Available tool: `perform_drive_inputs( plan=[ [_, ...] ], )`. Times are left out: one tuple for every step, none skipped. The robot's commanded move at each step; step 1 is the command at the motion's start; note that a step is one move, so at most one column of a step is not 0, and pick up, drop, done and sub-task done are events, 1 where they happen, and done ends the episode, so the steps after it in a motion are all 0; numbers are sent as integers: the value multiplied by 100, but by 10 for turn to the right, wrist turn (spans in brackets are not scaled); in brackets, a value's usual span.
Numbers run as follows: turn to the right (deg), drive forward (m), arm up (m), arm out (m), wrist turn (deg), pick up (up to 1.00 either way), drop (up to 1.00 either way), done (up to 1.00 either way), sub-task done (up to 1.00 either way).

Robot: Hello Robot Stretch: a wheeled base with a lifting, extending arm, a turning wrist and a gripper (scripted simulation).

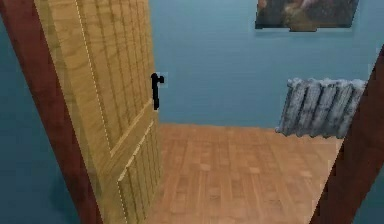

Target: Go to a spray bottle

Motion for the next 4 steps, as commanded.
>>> perform_drive_inputs(
  plan=[
    [300, 0, 0, 0, 0, 0, 0, 0, 0],
    [0, 30, 0, 0, 0, 0, 0, 0, 0],
    [-210, 0, 0, 0, 0, 0, 0, 0, 0],
    [0, 75, 0, 0, 0, 0, 0, 0, 0]
  ],
)
